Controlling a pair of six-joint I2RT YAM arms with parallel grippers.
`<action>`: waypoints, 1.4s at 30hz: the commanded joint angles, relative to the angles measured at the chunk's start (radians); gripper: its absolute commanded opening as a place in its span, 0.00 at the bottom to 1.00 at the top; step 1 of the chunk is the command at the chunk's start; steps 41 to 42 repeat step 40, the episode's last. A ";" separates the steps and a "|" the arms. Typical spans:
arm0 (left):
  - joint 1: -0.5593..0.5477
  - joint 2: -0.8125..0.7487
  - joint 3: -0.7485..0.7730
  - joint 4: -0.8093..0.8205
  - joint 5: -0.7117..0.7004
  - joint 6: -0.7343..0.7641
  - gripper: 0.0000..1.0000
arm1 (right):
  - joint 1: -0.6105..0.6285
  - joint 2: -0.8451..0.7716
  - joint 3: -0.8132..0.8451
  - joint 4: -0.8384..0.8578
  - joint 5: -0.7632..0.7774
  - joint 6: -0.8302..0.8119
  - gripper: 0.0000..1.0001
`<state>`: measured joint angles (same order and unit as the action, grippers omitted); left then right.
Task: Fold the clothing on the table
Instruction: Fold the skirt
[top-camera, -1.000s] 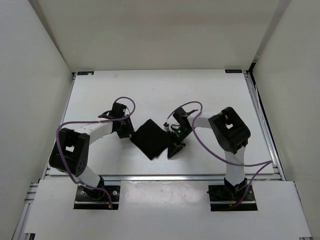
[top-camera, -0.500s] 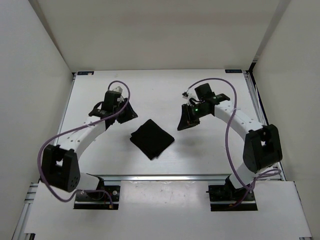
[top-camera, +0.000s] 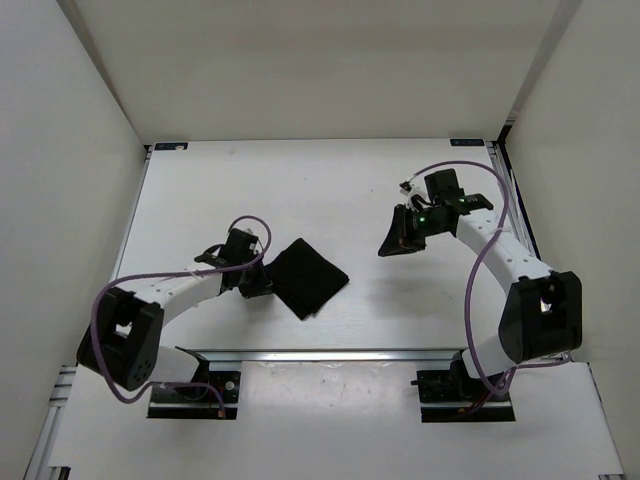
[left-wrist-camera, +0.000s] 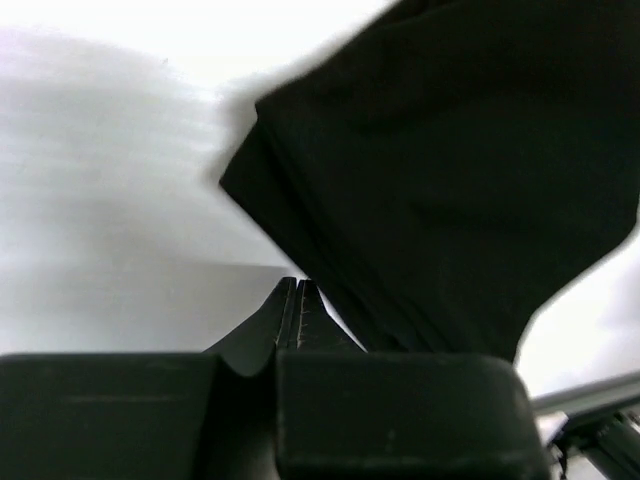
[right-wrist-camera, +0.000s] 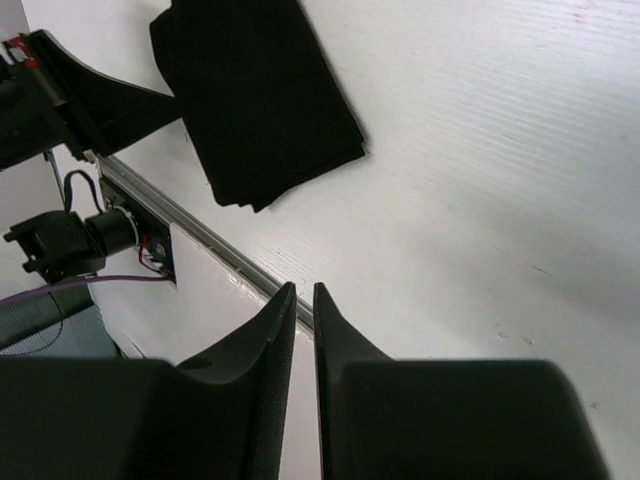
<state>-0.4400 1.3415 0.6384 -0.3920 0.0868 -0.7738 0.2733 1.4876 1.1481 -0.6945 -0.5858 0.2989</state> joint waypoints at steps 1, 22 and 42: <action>-0.016 0.074 0.009 0.094 -0.035 -0.016 0.00 | -0.022 -0.041 -0.025 0.003 -0.022 0.009 0.17; -0.036 0.471 0.529 0.099 -0.051 0.039 0.28 | -0.152 -0.168 -0.040 -0.047 0.024 -0.033 0.26; 0.103 -0.022 0.158 -0.198 0.067 0.290 0.98 | -0.231 -0.144 -0.137 0.035 -0.036 -0.032 0.40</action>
